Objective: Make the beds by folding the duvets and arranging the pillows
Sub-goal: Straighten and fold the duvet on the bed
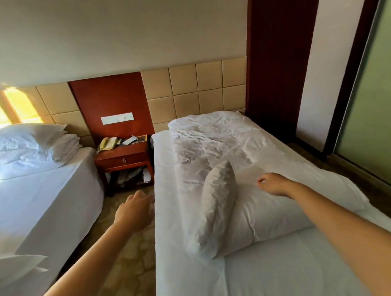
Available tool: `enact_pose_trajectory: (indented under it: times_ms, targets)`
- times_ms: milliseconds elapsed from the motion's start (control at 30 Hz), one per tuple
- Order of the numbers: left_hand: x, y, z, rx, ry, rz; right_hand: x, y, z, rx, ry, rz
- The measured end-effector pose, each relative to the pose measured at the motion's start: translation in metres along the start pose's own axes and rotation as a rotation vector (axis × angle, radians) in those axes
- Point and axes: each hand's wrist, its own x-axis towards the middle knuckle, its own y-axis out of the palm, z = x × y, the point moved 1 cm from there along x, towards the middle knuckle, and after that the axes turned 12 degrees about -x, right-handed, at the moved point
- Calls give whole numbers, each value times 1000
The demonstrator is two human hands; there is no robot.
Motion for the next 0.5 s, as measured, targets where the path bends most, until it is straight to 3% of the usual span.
enact_pose_trajectory:
  times_ms: [100, 267, 500]
  targets:
    - [-10, -23, 79, -1, 24, -5, -4, 38, 60, 11, 6, -86]
    - [-11, -42, 196, 34, -10, 179, -23, 103, 156, -28, -53, 12]
    - [57, -34, 214, -131, 106, 222, 1, 98, 174, 29, 117, -29]
